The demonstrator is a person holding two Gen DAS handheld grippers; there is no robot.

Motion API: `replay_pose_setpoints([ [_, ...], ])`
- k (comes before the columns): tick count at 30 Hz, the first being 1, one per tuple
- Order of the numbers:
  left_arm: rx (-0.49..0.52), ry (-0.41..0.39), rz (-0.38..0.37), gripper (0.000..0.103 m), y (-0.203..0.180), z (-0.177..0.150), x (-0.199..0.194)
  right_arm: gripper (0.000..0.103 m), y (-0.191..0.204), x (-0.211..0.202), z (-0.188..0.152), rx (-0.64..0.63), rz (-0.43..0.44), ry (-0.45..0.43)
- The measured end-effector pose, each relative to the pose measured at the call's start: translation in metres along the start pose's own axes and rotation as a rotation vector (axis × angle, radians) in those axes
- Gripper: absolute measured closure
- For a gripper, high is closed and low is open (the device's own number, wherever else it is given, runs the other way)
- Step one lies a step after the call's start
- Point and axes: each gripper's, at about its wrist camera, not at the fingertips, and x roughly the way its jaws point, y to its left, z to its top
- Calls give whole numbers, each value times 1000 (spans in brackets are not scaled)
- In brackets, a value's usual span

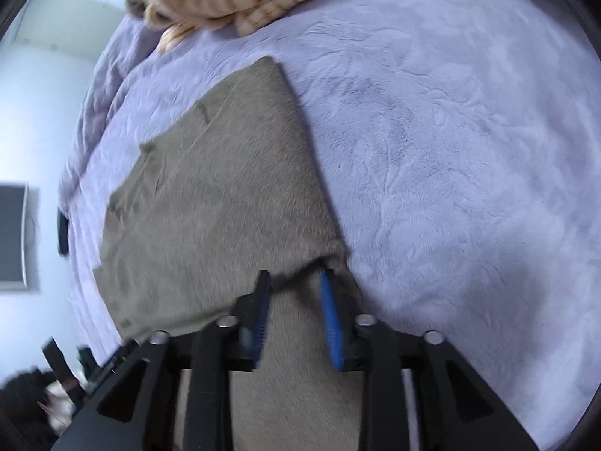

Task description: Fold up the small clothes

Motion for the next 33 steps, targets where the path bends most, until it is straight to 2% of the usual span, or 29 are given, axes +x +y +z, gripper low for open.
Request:
replay_pose_setpoints([
  [12, 10, 36, -45, 35, -17, -47, -43, 37, 34, -28, -71, -212, -5, 116],
  [19, -6, 21, -42, 35, -37, -68, -68, 36, 45, -43, -96, -310, -8, 156],
  [21, -11, 21, -41, 35, -38, -72, -72, 26, 46, -45, -99, -323, -7, 165],
  [22, -15, 19, -34, 32, -40, -75, -74, 25, 45, -46, -100, -327, -2, 169],
  [23, -17, 20, -25, 14, -42, -77, -76, 25, 45, -48, -101, -331, 6, 173],
  [24, -21, 17, -13, 5, -43, -78, -78, 25, 44, -49, -102, -336, 10, 176],
  [31, -45, 22, 3, 5, -44, -94, -90, 22, 44, -47, -107, -375, 23, 204],
  [33, -56, 29, 3, 5, -43, -98, -92, 14, 47, -47, -110, -397, 27, 202],
])
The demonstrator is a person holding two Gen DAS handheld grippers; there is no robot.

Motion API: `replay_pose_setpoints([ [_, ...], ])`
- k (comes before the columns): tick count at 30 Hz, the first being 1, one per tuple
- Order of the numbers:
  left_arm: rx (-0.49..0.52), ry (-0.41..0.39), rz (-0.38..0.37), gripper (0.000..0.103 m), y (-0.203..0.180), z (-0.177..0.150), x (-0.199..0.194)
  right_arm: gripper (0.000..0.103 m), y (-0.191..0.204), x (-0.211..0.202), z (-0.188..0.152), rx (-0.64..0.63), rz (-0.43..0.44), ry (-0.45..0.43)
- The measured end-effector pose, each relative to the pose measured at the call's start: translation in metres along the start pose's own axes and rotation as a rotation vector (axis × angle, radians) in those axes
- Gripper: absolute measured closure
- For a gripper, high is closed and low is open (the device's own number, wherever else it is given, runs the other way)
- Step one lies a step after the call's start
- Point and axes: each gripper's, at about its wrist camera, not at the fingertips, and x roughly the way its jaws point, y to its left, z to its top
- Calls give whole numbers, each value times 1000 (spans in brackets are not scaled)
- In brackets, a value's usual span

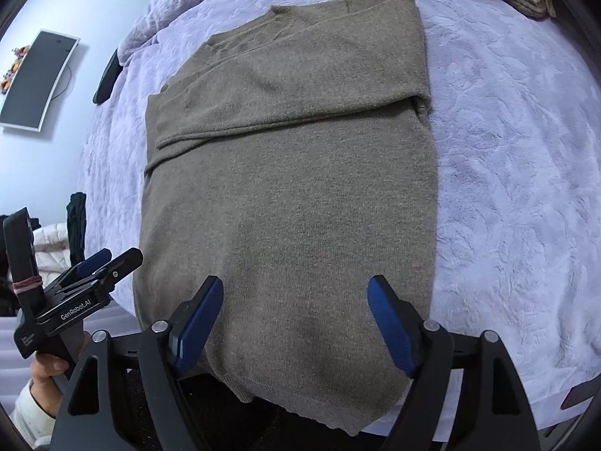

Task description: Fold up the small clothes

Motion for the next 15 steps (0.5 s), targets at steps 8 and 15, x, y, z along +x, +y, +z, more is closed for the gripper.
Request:
replay_pose_setpoints([
  [8, -9, 18, -22, 5, 9, -10, -1, 0, 17, 4, -11, -56, -10, 4],
  [15, -8, 31, -35, 5, 29, -25, 6, 0, 26, 11, -31, -2, -22, 27],
])
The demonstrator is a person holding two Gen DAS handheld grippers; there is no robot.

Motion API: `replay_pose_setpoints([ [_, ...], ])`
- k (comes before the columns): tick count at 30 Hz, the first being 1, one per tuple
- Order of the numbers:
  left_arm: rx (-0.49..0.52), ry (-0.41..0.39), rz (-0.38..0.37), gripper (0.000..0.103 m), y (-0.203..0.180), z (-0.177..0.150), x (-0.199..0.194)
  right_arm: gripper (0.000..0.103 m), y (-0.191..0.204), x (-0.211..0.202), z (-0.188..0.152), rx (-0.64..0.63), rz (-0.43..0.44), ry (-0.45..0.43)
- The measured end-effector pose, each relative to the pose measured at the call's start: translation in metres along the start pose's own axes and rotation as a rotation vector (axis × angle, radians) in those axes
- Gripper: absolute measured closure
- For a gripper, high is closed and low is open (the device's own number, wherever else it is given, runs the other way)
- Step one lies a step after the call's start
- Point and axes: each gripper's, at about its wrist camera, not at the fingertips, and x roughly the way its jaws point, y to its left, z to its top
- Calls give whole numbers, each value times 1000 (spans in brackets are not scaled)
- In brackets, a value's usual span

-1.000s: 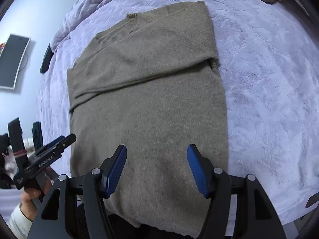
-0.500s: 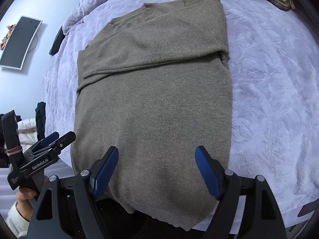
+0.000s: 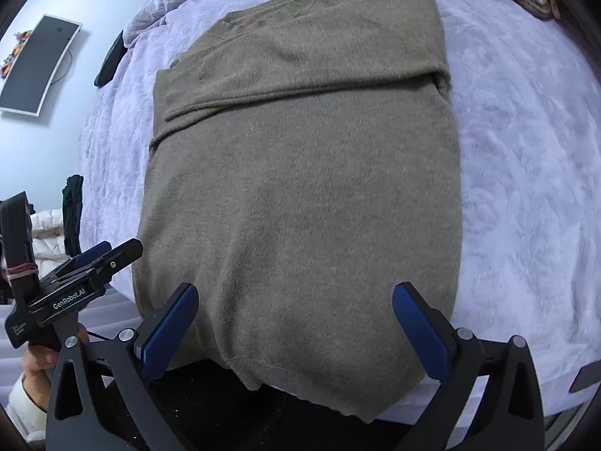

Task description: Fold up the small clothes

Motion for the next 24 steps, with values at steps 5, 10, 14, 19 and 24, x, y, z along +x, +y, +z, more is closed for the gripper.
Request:
replay_pose_setpoints([
  [5, 32, 18, -11, 5, 13, -17, 6, 0, 7, 11, -20, 43, -13, 25],
  [10, 37, 13, 1, 5, 26, -34, 9, 0, 14, 20, -41, 86, -10, 37],
  [14, 16, 32, -23, 5, 38, -47, 12, 0, 21, 23, -53, 83, -21, 39],
  [19, 25, 34, -71, 5, 50, -61, 10, 0, 24, 20, -67, 92, -27, 23],
  [24, -6, 46, -124, 5, 71, -72, 12, 0, 13, 19, -81, 132, -33, 7],
])
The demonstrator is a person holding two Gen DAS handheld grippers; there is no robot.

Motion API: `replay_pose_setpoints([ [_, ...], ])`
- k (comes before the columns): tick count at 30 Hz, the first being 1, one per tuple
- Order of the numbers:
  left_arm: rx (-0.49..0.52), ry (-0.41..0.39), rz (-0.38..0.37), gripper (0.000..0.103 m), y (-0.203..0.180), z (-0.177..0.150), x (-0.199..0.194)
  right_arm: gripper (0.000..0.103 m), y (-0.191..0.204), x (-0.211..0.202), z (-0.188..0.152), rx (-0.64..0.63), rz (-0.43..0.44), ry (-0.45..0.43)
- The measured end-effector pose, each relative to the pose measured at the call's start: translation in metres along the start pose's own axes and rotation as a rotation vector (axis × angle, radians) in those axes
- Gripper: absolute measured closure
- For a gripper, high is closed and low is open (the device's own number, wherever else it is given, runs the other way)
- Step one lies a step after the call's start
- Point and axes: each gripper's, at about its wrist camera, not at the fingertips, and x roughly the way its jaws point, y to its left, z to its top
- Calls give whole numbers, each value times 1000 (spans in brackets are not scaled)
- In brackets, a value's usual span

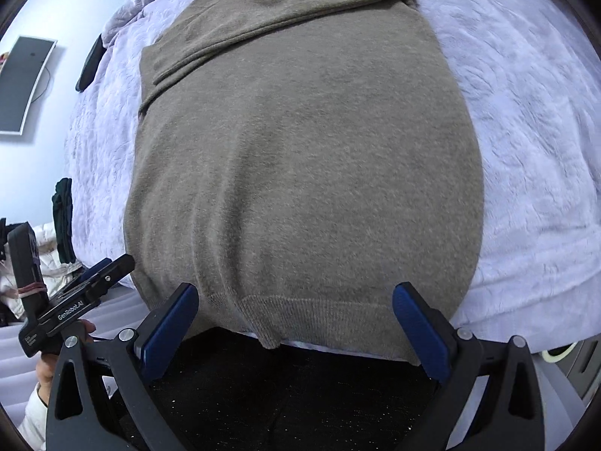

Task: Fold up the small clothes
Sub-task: 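Grasp the sweater hem with both grippers and lift it toward the collar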

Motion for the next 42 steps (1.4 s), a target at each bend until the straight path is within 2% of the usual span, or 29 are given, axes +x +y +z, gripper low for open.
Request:
replay_pose_setpoints([
  [6, 1, 41, -151, 5, 18, -16, 10, 0, -33, 2, -15, 83, 16, -13],
  [11, 20, 91, -249, 5, 15, -30, 27, 0, -73, 10, -25, 175, 9, -21],
  [16, 35, 118, -298, 5, 9, -39, 38, 0, -103, 20, -33, 227, 7, -23],
  [22, 25, 130, -337, 7, 3, -38, 49, 0, -129, 49, -39, 285, 129, 17],
  [23, 19, 132, -344, 14, 4, -39, 50, 2, -130, 53, -40, 294, 147, 23],
  [25, 7, 141, -360, 18, 4, -40, 52, 11, -129, 54, -41, 301, 220, 21],
  [26, 1, 138, -375, 18, 6, -41, 51, 21, -128, 52, -42, 299, 265, 18],
  [27, -6, 135, -392, 24, 6, -42, 51, 23, -126, 50, -42, 296, 310, 18],
  [29, -14, 144, -406, 26, 7, -43, 52, 24, -125, 47, -42, 288, 380, 21],
  [34, -12, 158, -399, 26, 1, -42, 58, 27, -134, 54, -40, 297, 414, 55],
  [36, -15, 164, -389, 43, -2, -43, 61, 34, -140, 59, -40, 316, 409, 67],
  [37, -20, 173, -381, 46, -2, -43, 63, 38, -140, 61, -41, 324, 406, 75],
  [38, -31, 174, -382, 60, 0, -44, 65, 51, -141, 64, -42, 332, 399, 86],
  [39, -43, 182, -394, 77, 2, -44, 66, 73, -141, 65, -43, 333, 388, 97],
  [40, -57, 194, -414, 83, 4, -44, 68, 85, -140, 67, -43, 327, 373, 113],
  [41, -67, 195, -430, 84, 5, -43, 69, 91, -139, 66, -42, 321, 374, 122],
  [42, -71, 192, -439, 88, 6, -43, 68, 92, -138, 65, -43, 316, 391, 117],
])
